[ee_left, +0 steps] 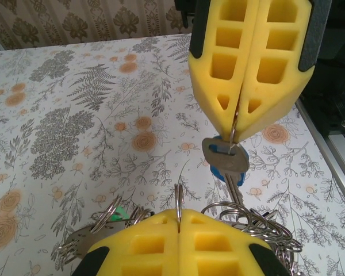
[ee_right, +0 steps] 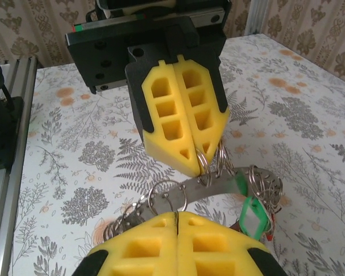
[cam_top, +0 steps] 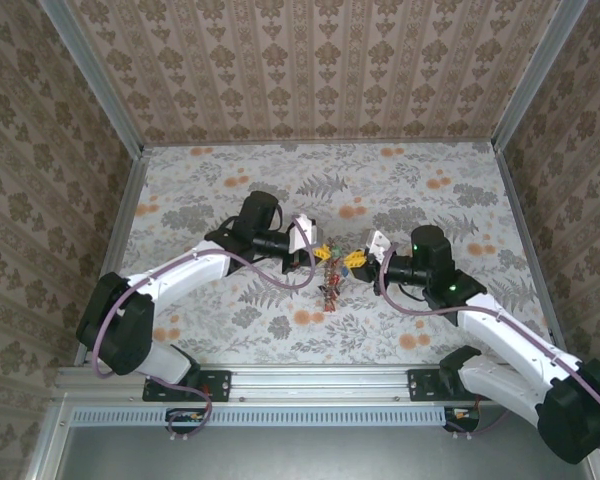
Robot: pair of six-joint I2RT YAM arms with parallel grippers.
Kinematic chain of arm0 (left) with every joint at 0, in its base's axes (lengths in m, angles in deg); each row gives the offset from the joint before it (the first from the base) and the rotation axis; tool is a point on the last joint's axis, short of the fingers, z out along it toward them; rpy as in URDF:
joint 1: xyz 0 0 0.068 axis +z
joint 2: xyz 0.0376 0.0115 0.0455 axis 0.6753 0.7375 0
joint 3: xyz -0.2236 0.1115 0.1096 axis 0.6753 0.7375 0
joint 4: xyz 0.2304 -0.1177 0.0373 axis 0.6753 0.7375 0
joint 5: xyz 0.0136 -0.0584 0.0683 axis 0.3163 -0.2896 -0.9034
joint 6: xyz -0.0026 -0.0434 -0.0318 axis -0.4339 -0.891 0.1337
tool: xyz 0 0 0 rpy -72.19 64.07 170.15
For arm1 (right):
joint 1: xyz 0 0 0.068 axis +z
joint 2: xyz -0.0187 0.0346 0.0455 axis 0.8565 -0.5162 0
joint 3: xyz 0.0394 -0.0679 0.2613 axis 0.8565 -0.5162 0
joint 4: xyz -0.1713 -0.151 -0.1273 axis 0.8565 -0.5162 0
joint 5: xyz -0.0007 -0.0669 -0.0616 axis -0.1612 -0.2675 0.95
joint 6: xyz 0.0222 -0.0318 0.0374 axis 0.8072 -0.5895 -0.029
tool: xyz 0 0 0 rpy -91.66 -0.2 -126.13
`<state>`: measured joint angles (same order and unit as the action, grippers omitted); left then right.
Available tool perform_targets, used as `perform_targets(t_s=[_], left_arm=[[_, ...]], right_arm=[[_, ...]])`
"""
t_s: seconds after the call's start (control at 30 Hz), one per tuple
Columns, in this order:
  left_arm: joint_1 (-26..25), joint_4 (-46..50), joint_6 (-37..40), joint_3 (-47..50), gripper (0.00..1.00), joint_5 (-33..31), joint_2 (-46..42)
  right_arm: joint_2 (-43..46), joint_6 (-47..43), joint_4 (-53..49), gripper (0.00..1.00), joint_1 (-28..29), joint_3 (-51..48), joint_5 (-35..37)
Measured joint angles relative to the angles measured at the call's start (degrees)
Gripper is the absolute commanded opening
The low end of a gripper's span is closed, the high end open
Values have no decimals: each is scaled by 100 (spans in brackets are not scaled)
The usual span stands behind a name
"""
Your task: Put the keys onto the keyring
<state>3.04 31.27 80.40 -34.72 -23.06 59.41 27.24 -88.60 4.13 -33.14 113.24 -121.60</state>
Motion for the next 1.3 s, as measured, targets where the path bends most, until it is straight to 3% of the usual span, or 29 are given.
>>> perform_targets(t_s=[0.93,1.3], left_arm=[[-109,-109,-133,0,0,-83,118],[-96,-168,-153,2,0,-164,118]], right_arm=[[-671,13,807,0,326,142,527],[-599,59,866,0,450,140,1200]])
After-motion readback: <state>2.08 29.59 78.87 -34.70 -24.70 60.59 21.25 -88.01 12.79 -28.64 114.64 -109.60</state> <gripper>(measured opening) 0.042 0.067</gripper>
